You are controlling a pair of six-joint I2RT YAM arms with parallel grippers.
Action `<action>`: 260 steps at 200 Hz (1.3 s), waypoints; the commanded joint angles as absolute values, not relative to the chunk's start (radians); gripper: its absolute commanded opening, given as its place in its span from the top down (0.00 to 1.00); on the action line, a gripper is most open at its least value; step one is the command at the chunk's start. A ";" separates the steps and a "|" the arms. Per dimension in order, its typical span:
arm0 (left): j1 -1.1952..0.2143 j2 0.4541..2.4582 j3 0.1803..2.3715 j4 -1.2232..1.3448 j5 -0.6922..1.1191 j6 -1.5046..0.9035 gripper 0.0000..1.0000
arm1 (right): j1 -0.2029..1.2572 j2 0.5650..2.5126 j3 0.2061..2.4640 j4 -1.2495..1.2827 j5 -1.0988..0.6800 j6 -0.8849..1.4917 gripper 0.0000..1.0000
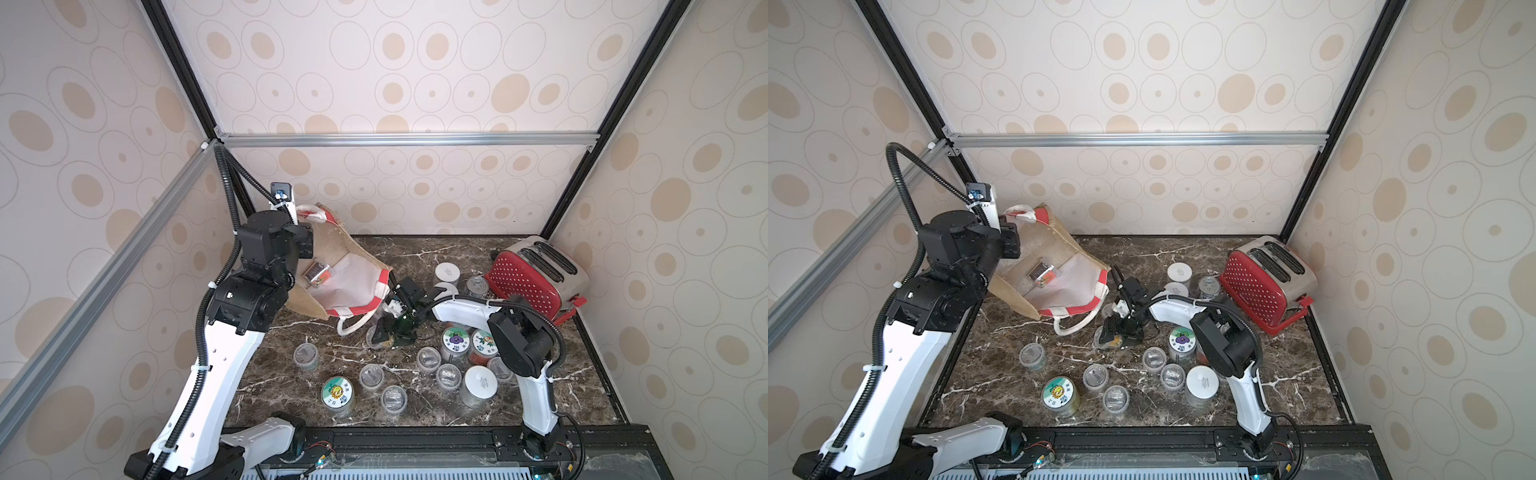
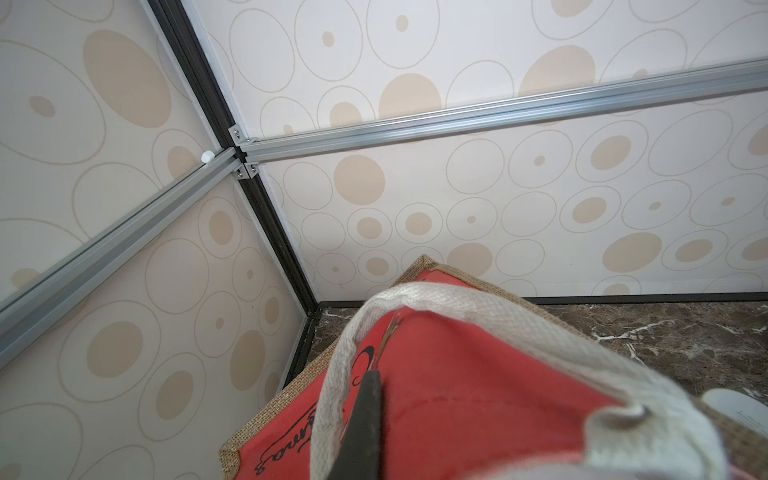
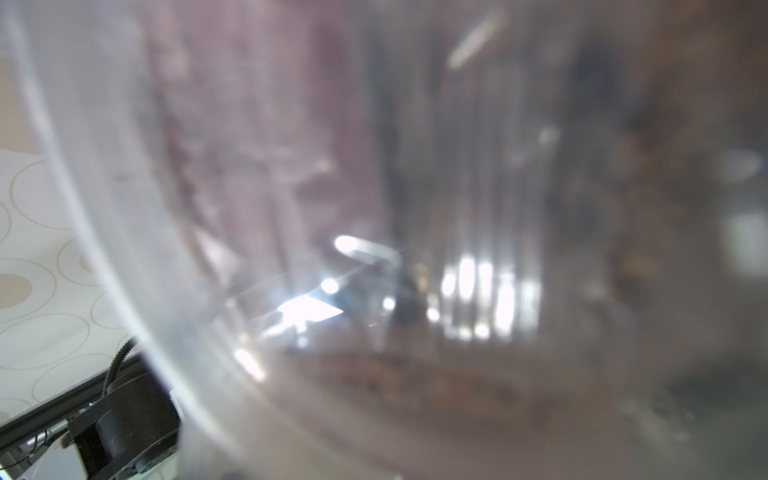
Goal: Take out the seed jars from the canvas bag
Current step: Place the seed jar at the center of the board.
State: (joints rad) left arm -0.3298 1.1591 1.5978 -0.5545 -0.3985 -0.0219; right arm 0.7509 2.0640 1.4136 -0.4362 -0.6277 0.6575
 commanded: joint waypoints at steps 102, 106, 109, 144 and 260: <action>-0.320 1.140 1.646 -0.504 -0.379 -0.033 1.00 | 0.735 2.008 1.347 -0.567 -0.560 0.659 0.18; -0.321 1.140 1.646 -0.503 -0.378 -0.034 1.00 | 0.733 2.003 1.343 -0.565 -0.560 0.658 0.18; -0.321 1.140 1.645 -0.503 -0.377 -0.035 1.00 | 0.732 2.000 1.342 -0.562 -0.562 0.660 0.17; -0.321 1.140 1.648 -0.507 -0.371 -0.038 1.00 | 0.713 1.974 1.324 -0.554 -0.572 0.660 0.13; -0.320 1.141 1.657 -0.518 -0.358 -0.047 1.00 | 0.685 1.872 1.317 -0.635 -0.484 0.625 0.10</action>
